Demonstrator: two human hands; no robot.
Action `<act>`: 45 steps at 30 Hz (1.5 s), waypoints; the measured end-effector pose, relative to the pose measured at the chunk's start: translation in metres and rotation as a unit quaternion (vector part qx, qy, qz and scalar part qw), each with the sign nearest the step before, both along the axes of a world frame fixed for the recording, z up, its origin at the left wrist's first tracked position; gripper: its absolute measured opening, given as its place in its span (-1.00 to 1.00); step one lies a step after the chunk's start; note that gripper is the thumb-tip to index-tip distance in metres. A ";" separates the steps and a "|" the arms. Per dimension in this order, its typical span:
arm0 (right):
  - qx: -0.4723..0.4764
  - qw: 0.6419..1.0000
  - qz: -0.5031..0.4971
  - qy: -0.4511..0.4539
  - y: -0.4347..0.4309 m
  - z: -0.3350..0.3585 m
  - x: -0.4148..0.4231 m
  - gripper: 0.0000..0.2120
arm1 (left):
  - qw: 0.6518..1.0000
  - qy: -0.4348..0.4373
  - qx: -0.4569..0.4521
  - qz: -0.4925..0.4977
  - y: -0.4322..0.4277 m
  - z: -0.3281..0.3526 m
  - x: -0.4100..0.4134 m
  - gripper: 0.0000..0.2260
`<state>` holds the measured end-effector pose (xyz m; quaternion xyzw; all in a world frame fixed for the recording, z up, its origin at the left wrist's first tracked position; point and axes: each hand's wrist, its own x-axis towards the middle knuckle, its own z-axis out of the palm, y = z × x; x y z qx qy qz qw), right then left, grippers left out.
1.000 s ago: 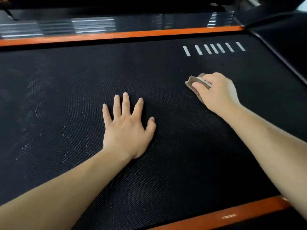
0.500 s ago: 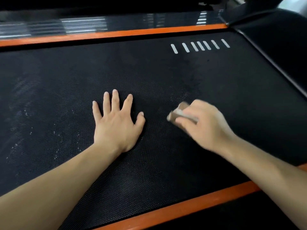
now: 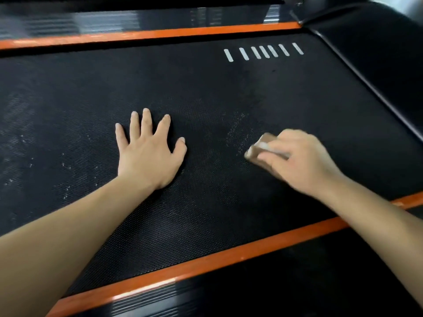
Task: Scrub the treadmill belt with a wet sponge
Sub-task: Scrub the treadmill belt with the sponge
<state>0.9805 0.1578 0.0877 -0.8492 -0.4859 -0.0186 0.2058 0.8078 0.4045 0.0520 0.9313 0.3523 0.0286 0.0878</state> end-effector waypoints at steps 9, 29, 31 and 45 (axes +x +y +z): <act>-0.059 0.994 0.081 0.034 -0.027 0.009 -0.024 -0.65 | 1.000 -0.004 0.001 0.002 -0.003 0.001 0.000 -0.38; -0.078 0.982 0.103 0.138 -0.074 0.012 -0.018 -0.94 | 0.994 -0.051 -0.061 -0.074 -0.066 0.012 0.021 -0.53; -0.049 0.995 0.014 0.083 -0.071 0.010 0.012 -0.86 | 0.996 -0.029 -0.060 -0.057 -0.076 0.007 0.027 -0.49; 0.013 0.998 -0.062 0.020 -0.024 -0.007 0.035 -0.68 | 0.999 0.015 -0.014 -0.047 -0.087 0.005 0.026 -0.42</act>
